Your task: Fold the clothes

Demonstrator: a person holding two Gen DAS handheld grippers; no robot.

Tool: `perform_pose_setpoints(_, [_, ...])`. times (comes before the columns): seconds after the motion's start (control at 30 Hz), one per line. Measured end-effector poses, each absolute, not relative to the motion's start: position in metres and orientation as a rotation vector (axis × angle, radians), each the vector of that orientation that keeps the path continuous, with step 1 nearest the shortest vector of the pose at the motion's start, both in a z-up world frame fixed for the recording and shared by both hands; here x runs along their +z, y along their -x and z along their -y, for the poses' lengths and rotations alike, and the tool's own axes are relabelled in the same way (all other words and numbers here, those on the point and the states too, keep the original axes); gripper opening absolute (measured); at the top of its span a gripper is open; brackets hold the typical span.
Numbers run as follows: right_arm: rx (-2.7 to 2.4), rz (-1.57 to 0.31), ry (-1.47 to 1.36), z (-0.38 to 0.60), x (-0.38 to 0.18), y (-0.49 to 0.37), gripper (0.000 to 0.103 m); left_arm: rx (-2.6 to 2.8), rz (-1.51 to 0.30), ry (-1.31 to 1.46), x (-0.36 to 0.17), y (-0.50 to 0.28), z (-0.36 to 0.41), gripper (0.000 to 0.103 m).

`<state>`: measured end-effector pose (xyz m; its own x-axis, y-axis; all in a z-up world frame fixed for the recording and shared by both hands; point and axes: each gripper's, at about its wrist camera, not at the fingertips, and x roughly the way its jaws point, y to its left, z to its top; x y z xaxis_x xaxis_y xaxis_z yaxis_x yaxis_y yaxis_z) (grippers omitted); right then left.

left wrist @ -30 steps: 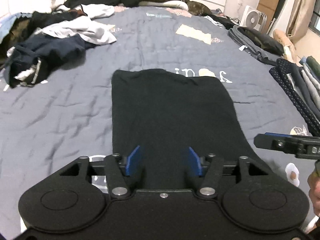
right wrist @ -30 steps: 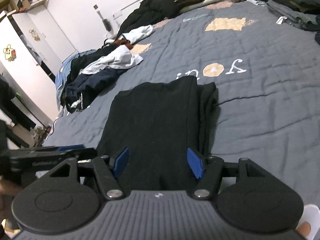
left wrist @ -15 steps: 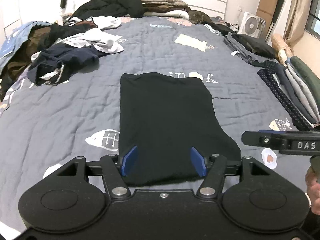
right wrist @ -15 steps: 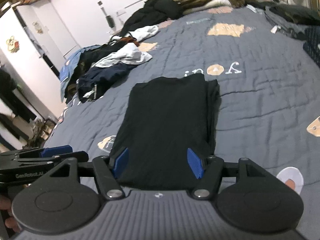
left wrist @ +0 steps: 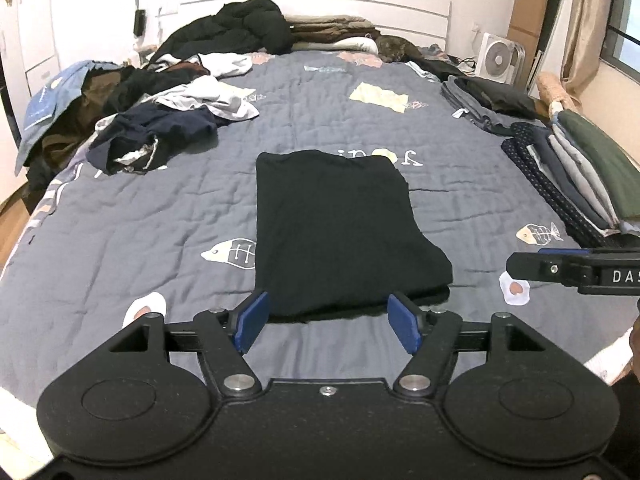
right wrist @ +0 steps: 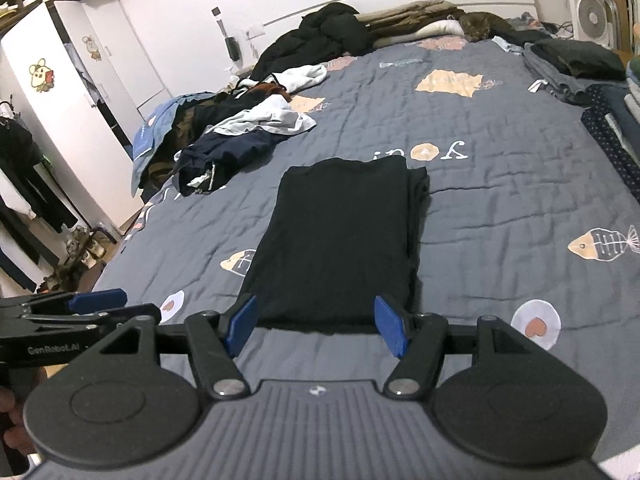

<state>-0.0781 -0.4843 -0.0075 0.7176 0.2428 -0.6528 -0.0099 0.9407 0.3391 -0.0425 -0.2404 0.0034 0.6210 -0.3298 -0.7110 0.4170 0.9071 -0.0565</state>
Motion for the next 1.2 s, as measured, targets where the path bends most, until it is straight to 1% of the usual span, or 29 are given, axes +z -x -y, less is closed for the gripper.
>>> perform_pose_setpoints(0.13, [0.137,-0.740,-0.315,0.479,0.002,0.093,0.064,-0.428,-0.779,-0.127,0.007,0.057,0.236,0.067])
perform_pose_setpoints(0.27, [0.137,-0.724,-0.296,0.472,0.012,0.103,0.064,-0.424,-0.767,-0.134,0.010,0.067,0.232,0.070])
perform_pose_setpoints(0.67, [0.130,-0.743,-0.240,0.457,0.023,0.105,0.064,-0.437,-0.759,-0.119,0.007,0.065,0.221,0.070])
perform_pose_setpoints(0.93, [0.115,-0.775,-0.242,0.468,0.013,0.091,0.064,-0.422,-0.785,-0.083,-0.016,0.043,0.213,0.071])
perform_pose_setpoints(1.2, [0.119,-0.821,-0.266,0.485,-0.009,0.069,0.064,-0.414,-0.816,-0.107,-0.031,0.021,0.225,0.071])
